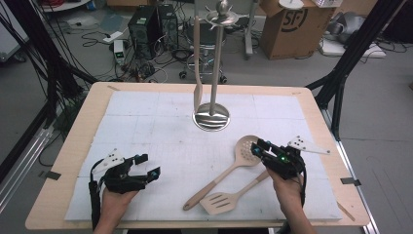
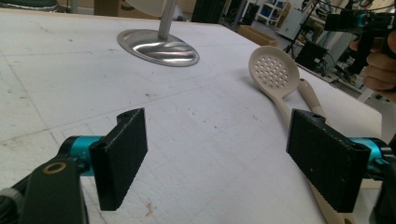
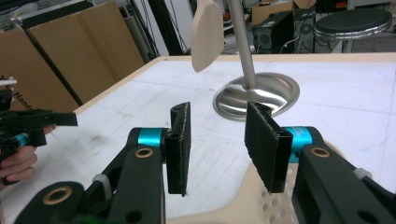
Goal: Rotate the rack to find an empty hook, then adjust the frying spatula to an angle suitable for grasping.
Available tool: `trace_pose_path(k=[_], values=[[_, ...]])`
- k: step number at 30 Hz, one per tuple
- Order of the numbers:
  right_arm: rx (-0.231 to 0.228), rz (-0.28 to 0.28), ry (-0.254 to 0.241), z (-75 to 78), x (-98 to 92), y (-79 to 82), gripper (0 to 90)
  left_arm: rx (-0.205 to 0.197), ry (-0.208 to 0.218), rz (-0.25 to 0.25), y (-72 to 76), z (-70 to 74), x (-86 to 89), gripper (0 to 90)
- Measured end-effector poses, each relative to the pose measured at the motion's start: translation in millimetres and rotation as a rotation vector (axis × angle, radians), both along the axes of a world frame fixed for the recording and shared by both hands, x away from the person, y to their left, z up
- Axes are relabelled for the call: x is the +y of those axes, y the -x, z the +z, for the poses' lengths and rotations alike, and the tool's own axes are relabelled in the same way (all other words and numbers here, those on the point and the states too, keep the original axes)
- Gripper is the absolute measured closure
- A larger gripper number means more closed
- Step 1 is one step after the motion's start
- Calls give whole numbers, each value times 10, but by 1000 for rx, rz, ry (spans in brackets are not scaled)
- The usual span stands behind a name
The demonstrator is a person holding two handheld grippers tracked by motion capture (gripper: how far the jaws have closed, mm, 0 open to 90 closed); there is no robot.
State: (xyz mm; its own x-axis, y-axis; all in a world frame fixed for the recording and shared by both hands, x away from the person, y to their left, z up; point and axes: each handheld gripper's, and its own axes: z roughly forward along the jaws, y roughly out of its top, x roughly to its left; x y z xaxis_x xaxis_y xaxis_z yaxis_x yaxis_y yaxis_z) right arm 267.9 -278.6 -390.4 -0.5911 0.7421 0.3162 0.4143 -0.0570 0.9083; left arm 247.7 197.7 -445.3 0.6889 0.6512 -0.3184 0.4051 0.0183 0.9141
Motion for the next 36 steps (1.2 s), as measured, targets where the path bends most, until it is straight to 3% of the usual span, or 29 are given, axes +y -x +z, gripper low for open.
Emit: trace_pose_path(k=[7, 16, 23, 26, 34, 36], values=[[13, 2, -12, -50, -15, 78, 597, -1, -4, -6, -7, 1, -23, 211], [67, 50, 30, -159, 59, 159, 586, -2, -2, -4, 2, 3, -21, 210], [133, 108, 106, -311, 226, 245, 615, -1, -1, -4, 5, 4, -16, 210], [166, 128, 161, -378, 307, 264, 625, -3, 0, -7, 7, 5, -18, 210], [310, 234, 304, -552, 589, 277, 796, -1, 1, -4, 13, 6, -5, 211], [322, 253, 356, -594, 643, 296, 817, 0, -1, 0, 15, 5, 8, 211]])
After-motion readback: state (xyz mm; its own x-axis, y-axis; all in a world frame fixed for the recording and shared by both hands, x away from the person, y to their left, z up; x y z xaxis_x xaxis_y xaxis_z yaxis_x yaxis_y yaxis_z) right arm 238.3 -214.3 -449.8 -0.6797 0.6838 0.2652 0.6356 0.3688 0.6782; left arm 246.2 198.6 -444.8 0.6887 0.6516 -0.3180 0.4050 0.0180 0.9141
